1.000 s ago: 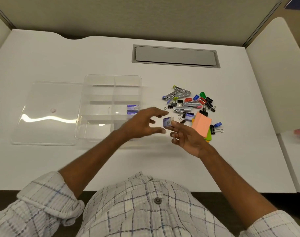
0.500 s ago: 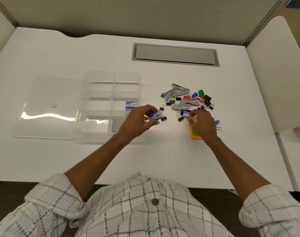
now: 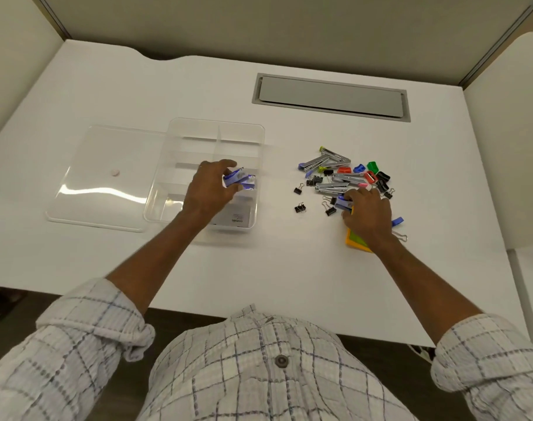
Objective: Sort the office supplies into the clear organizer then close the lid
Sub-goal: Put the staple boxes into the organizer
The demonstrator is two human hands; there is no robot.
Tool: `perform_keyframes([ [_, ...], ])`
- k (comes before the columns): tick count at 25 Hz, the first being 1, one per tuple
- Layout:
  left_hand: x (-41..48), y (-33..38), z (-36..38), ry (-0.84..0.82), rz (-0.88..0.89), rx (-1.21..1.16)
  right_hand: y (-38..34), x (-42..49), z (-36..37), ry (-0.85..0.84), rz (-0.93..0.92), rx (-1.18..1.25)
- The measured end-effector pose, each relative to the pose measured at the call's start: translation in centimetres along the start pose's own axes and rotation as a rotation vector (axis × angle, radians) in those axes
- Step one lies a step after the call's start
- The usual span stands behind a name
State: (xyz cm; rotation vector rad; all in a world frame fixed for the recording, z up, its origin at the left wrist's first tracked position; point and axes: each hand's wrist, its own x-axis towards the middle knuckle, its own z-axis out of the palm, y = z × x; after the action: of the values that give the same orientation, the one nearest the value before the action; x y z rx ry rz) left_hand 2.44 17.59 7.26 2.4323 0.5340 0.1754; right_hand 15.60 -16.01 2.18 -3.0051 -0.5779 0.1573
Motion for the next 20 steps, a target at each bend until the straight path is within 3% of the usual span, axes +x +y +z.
perform_keyframes([
  [6,3.7,-1.5,-0.2,-0.012,-0.025,0.355,0.0,0.1,-0.4,-0.001,0.017,0.003],
  [11,5.3,-0.9,0.9,-0.083,0.063,0.823,0.1,-0.2,-1.5,0.016,0.003,0.090],
  [20,6.7,-0.2,1.0,-0.236,0.148,1.037,-2.5,-1.2,-3.9,0.119,-0.005,0.658],
])
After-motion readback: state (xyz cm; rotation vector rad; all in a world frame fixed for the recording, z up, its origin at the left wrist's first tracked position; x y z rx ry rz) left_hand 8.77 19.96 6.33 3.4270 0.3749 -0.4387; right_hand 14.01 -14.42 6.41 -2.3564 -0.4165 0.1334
